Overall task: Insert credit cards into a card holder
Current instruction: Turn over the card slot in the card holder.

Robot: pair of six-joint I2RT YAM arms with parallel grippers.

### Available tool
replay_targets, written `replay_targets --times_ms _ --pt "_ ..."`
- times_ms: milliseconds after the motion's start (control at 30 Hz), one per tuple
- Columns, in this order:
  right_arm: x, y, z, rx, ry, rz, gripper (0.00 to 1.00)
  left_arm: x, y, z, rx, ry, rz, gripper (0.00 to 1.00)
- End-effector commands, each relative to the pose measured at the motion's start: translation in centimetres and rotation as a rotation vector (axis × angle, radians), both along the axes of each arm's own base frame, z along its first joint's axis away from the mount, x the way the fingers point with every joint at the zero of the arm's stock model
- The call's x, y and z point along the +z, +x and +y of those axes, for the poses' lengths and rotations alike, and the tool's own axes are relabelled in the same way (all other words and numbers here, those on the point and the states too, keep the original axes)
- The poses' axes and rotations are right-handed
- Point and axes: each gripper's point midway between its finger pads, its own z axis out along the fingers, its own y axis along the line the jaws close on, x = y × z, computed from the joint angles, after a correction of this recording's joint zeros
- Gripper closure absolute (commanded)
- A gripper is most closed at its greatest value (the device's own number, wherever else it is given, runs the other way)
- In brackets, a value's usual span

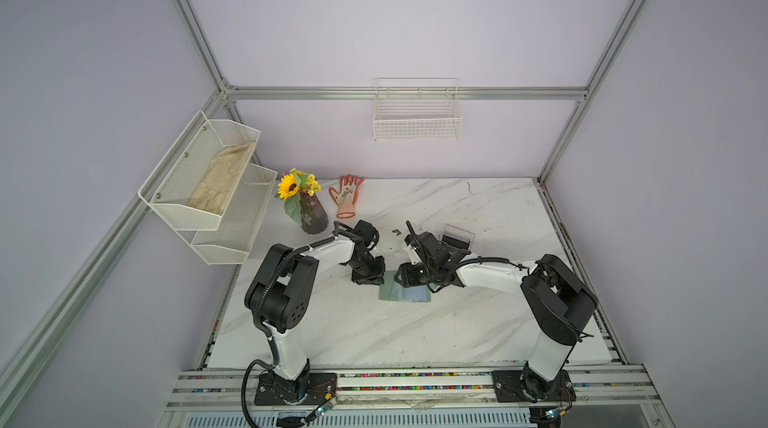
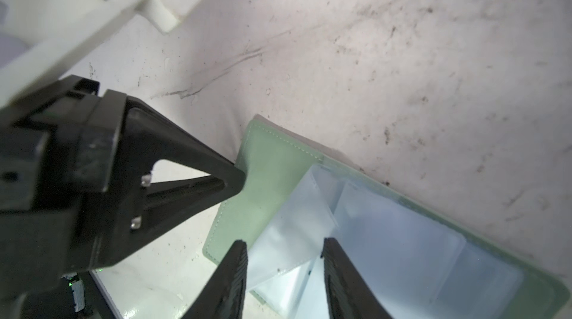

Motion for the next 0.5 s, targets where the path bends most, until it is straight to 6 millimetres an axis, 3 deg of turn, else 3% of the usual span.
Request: replay_targets --times_ms 0,233,467 --pt "0.9 0.1 1.6 0.038 0.046 -0.017 0.56 -3.0 -2.3 2.0 -0.003 0.108 0.092 0.86" --pt "1.7 -0.8 2.4 0.085 0.095 -0.007 0.56 -2.7 -2.0 1.8 -0.017 0.099 0.085 0.86" --pt "4.1 -2.3 2.7 0.15 0.18 -0.019 0.56 -1.4 -0.7 2.5 -0.025 0.118 0.057 0.86"
